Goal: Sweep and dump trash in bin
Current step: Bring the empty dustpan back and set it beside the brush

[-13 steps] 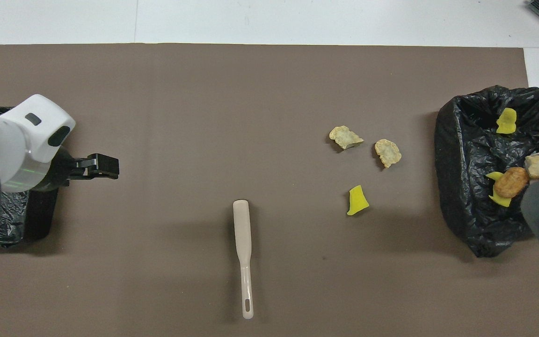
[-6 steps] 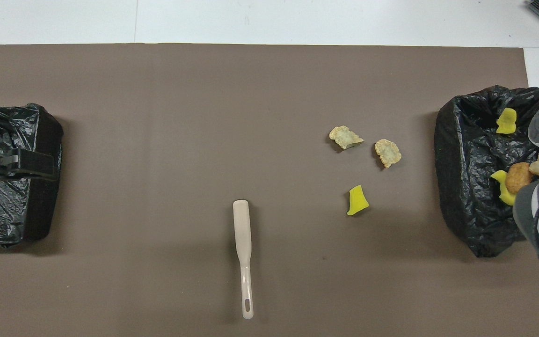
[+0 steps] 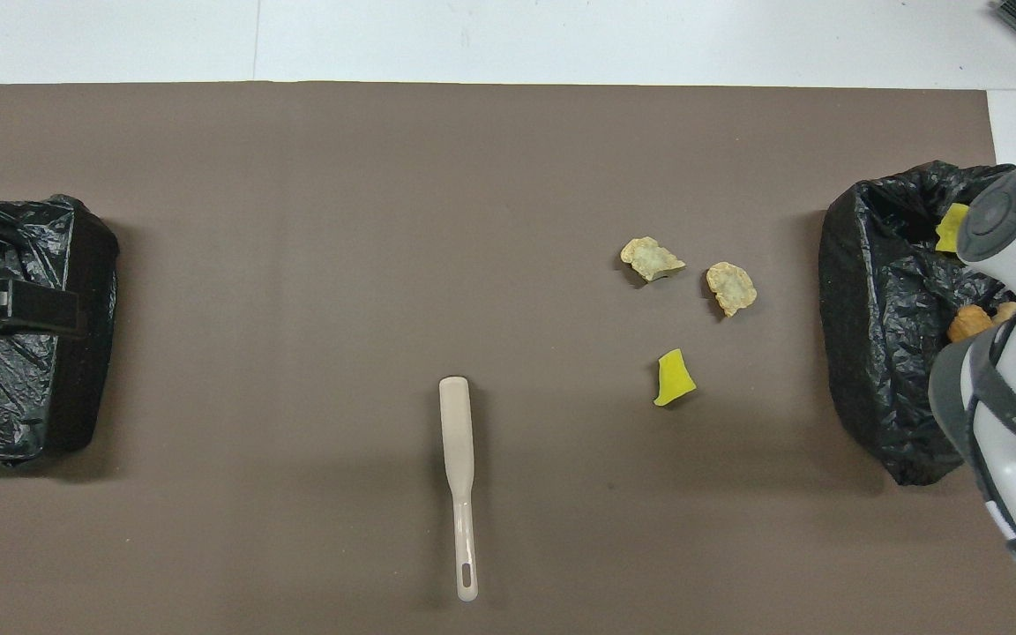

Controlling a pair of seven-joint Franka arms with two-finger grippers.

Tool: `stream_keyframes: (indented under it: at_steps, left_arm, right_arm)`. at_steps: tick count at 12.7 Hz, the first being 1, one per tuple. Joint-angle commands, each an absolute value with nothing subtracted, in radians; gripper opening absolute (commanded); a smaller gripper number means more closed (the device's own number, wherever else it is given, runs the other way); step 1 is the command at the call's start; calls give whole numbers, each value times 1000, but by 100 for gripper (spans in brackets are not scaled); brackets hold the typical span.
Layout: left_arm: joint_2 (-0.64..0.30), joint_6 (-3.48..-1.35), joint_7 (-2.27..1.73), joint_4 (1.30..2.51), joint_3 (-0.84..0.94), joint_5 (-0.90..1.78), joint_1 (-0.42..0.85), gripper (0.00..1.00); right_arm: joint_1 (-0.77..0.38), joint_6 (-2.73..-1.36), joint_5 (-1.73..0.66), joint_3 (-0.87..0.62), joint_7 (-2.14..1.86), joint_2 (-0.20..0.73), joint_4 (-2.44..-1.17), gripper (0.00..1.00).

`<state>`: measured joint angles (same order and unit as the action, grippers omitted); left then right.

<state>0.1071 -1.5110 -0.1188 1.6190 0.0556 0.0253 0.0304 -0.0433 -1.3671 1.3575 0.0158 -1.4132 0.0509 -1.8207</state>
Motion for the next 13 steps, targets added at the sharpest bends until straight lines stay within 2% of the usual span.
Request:
stream_keyframes:
  at_steps: [1, 5, 13]
  left_arm:
    - [126, -1503, -100, 1638, 60, 18, 18, 100]
    - [118, -1500, -51, 1625, 60, 8, 21, 100]
    - [123, -1499, -25, 1632, 61, 11, 31, 100]
  right_arm:
    - [-77, -1338, 1258, 12, -1393, 77, -1738, 0]
    - [-101, -1325, 1047, 12, -1252, 130, -1629, 0]
    - [-120, -1394, 611, -11, -852, 232, -1453, 0]
